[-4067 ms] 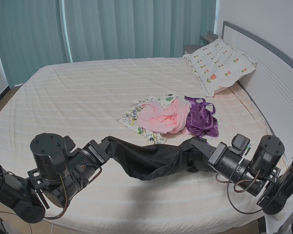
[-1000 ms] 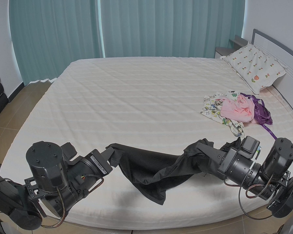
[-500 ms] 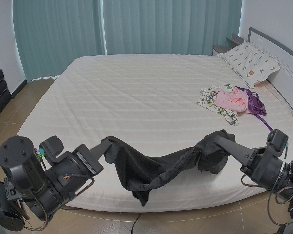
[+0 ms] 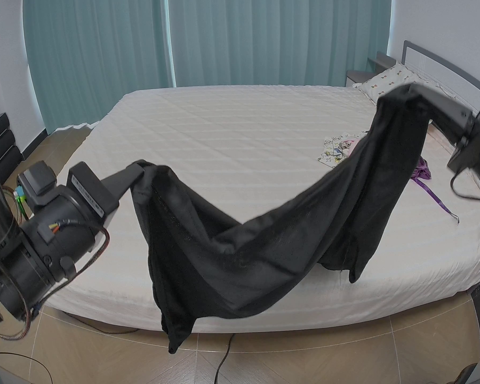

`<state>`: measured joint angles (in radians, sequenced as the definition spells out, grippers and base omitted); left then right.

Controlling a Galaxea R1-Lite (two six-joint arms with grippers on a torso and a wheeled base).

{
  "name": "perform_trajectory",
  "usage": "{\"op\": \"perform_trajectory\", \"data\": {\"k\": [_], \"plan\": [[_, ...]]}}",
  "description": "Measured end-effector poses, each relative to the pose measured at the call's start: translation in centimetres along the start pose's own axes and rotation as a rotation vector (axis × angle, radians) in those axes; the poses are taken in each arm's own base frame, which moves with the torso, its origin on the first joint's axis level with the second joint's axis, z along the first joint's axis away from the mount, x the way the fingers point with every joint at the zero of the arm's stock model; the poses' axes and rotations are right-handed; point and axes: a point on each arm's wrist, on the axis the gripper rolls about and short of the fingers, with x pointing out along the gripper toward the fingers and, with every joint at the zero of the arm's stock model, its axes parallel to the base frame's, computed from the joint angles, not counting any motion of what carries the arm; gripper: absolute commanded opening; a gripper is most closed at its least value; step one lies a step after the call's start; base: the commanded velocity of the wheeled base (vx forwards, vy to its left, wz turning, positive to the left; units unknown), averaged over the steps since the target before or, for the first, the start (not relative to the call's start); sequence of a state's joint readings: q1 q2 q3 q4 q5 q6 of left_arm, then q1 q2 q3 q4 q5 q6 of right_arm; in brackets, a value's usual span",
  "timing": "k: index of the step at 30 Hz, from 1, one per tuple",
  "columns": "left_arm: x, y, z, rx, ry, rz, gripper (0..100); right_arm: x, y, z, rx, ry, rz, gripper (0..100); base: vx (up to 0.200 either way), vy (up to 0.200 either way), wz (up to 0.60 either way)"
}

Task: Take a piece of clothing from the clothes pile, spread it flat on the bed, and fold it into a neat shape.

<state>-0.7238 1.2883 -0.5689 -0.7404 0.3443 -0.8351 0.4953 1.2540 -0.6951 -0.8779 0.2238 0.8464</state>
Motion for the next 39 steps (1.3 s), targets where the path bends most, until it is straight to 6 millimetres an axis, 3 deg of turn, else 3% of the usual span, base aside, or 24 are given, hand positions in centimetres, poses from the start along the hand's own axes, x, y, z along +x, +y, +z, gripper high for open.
{"op": "perform_trajectory", "data": {"k": [5, 11, 17, 22, 30, 39], "plan": [[1.6, 0.0, 1.8, -0.003, -0.062, 0.025, 0, 2.0, 1.1, 3.7, 0.009, -0.058, -0.015, 0, 0.000, 0.000, 0.00], [5.3, 0.9, 2.6, 0.007, -0.084, 0.088, 0, 6.0, -2.2, 4.8, 0.031, -0.058, -0.116, 0, 0.067, 0.000, 0.00], [9.9, 2.7, 2.6, 0.015, -0.092, 0.165, 0, 10.2, -7.3, 4.5, 0.047, -0.088, -0.239, 0, 0.200, 0.000, 0.00], [13.4, 4.5, 2.5, 0.019, -0.092, 0.217, 0, 12.4, -10.9, 3.6, 0.049, -0.115, -0.285, 0, 0.200, 0.000, 0.00], [17.1, 7.2, 1.5, 0.026, -0.077, 0.284, 0, 13.8, -15.1, 1.8, 0.062, -0.089, -0.356, 0, 0.200, 0.000, 0.00], [19.9, 9.9, -0.2, 0.034, -0.046, 0.342, 0, 14.3, -18.9, 0.9, 0.072, -0.074, -0.424, 0, 0.200, 0.000, 0.00]]}}
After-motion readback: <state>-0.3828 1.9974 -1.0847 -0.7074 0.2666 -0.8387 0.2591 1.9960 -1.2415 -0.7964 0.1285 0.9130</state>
